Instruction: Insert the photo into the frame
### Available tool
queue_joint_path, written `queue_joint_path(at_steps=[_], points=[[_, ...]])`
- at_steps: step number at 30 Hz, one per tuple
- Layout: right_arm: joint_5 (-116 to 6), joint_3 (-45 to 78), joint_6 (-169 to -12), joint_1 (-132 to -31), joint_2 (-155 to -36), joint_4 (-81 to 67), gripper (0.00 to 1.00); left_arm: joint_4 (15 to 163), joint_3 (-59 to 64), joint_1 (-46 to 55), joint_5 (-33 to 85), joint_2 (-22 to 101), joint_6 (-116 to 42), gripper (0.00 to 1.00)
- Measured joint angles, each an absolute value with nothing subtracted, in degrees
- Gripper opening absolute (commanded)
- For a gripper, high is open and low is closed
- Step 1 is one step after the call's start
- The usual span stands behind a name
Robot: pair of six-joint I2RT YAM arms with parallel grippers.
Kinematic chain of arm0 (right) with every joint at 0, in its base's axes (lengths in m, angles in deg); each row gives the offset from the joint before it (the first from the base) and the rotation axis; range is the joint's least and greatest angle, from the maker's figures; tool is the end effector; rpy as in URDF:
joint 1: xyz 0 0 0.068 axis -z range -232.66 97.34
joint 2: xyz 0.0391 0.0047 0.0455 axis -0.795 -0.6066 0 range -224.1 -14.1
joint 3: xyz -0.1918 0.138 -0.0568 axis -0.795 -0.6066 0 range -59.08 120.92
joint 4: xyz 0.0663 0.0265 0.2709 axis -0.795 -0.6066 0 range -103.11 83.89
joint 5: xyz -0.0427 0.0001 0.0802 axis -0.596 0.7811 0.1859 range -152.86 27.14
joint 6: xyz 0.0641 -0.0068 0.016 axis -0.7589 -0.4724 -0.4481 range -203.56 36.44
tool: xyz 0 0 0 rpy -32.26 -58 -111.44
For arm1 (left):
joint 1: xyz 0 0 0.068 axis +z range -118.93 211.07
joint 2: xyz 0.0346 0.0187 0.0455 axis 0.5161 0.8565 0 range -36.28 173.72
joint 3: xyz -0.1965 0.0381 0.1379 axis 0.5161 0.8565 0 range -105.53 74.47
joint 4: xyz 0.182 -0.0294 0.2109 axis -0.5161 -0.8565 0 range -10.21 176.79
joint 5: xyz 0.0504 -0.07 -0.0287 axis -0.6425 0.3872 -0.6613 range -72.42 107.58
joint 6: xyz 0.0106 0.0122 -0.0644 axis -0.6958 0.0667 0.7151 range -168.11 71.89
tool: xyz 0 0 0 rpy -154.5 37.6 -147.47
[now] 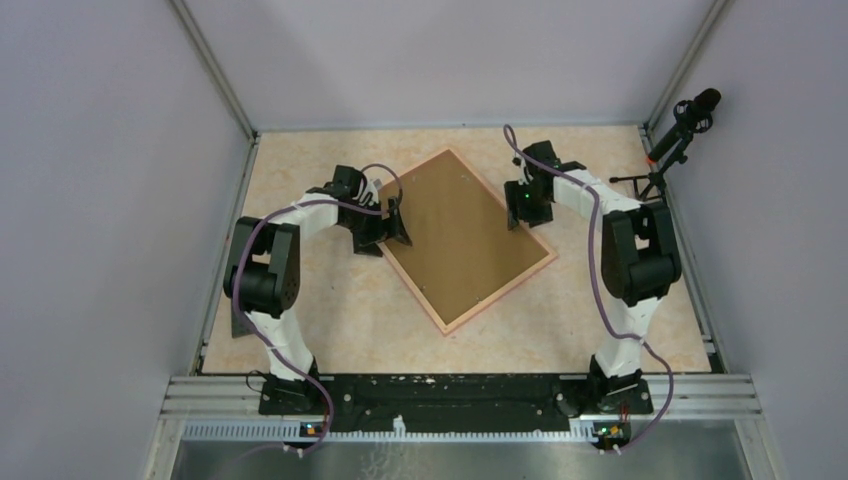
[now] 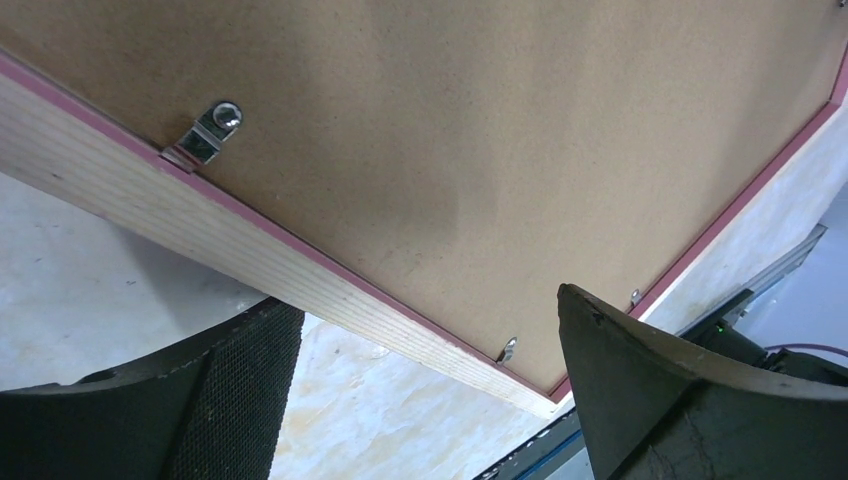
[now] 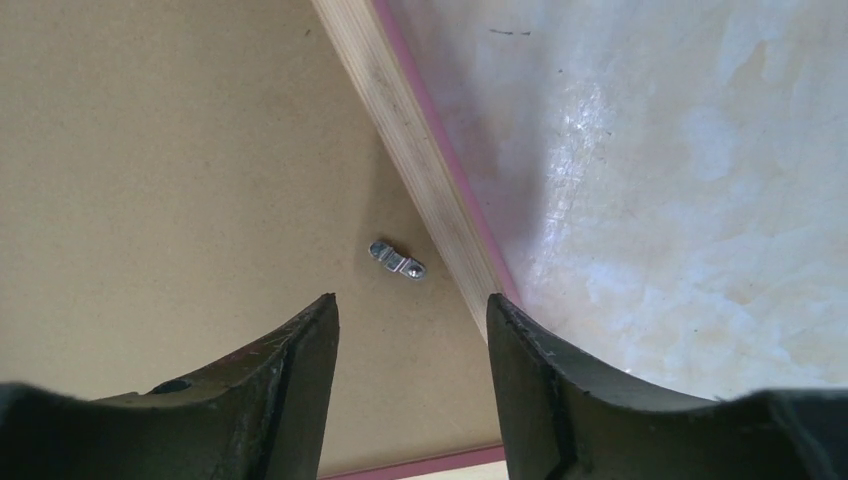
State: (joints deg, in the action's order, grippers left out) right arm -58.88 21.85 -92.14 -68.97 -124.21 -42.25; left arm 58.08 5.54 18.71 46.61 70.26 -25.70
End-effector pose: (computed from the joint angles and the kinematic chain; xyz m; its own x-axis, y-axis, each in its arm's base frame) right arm 0.3956 0.1197 0.1407 -0.9083 -0.1108 -0.4034 -0.1745 0.9767 0.1248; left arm 0.3666 -0.1066 0.1130 -0.9710 -0.1284 -0.2018 0.0080 0.8257 -0.5641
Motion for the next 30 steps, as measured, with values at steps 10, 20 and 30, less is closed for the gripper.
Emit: queue_joint_path(at_steps=[10,20,30], points=[[-58.81,21.93,-89.69,-68.97,-124.97,-41.26,0.47,59.04,6.35,18.71,49.52,70.26,-25.30,0.99],[-64.97,21.93,-89.52,-69.67,-125.56,-41.35,0.56,59.04,6.41,18.71,49.59,70.26,-25.30,0.99],[-66.50,22.18,-89.45,-69.74,-127.00,-41.33,0.45,59.04,6.41,18.71,49.52,70.26,-25.30,0.99]])
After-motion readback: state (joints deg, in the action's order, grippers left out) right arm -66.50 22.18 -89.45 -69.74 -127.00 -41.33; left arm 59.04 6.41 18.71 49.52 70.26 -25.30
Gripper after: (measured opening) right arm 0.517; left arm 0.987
